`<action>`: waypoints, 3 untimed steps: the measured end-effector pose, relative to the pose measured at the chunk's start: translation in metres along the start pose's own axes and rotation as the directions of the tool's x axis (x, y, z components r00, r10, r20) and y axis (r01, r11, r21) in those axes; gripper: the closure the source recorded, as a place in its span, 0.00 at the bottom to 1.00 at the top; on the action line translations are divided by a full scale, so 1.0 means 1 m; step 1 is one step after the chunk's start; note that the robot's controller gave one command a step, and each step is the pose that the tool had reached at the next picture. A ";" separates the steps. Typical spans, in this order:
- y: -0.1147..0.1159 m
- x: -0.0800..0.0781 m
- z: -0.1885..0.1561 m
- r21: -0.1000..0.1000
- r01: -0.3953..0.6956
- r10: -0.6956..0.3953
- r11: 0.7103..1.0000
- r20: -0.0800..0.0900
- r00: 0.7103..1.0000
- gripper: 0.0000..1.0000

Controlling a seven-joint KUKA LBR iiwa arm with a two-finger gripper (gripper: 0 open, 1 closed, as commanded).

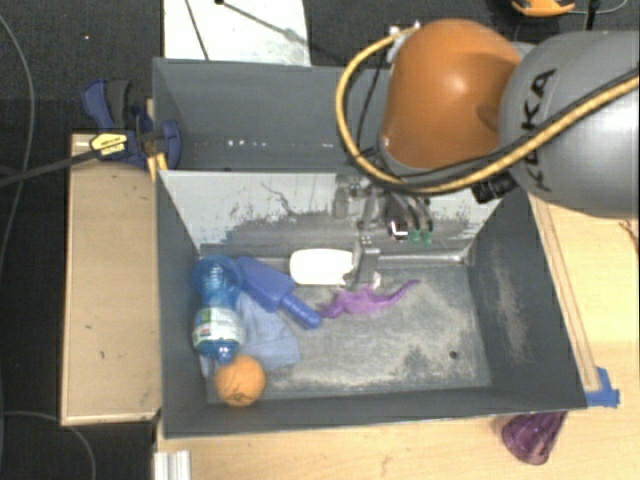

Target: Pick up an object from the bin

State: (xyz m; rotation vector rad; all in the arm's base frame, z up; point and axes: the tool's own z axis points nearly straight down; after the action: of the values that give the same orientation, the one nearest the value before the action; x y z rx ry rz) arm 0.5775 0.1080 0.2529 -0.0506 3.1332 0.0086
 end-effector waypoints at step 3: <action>-0.082 0.026 0.067 -0.001 -0.007 0.007 1.000 0.019 1.000 0.00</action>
Offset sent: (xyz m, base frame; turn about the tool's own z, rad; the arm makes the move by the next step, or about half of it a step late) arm 0.0130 -0.0755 -0.0325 -0.0460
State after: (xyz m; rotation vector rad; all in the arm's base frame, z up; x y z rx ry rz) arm 0.5547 0.0259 0.1849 -0.0392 3.1145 0.0107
